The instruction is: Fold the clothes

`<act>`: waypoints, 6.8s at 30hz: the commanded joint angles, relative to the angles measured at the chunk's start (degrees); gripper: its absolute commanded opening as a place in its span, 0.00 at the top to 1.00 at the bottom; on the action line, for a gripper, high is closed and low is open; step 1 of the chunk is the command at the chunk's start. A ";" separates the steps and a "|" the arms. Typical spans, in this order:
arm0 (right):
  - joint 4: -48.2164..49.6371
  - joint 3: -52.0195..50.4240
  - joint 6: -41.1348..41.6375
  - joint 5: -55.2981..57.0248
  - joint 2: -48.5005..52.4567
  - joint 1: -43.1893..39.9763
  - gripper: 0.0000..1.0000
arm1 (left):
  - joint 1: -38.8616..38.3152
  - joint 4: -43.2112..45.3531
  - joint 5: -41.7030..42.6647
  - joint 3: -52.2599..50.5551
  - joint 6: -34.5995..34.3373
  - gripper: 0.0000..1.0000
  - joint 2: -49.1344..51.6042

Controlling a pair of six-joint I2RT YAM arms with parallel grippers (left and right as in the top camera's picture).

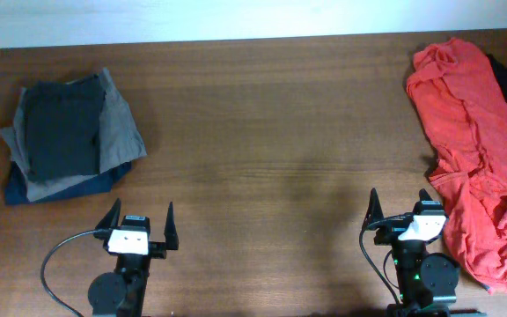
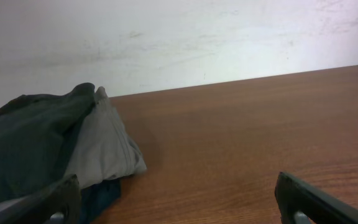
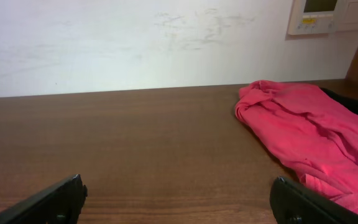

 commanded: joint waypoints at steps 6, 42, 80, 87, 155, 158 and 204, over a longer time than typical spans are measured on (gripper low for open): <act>-0.07 -0.52 0.44 -0.15 -0.63 0.31 0.01 | 0.26 -0.31 -0.35 -0.22 1.11 0.01 -0.33; -0.07 -0.52 0.44 -0.15 -0.63 0.31 0.01 | 0.26 -0.31 -0.35 -0.22 1.11 0.01 -0.33; 0.87 -0.52 -5.55 5.31 -0.63 0.31 0.01 | 0.26 -0.26 -0.37 -0.20 -2.32 0.01 -0.33; -0.57 3.52 -2.08 3.76 0.11 0.31 0.01 | 0.26 -4.68 0.31 6.36 -5.84 0.01 1.66; -26.75 53.81 0.92 0.37 86.95 -31.21 0.27 | 0.26 -35.23 2.23 50.21 -5.84 0.01 49.90; -26.60 53.81 0.92 0.96 88.11 -31.21 0.26 | 0.26 -35.23 2.25 50.18 -5.81 0.01 49.90; -31.23 62.86 3.54 -14.08 84.48 20.76 0.86 | 0.26 -32.41 2.19 50.18 -5.79 0.01 49.94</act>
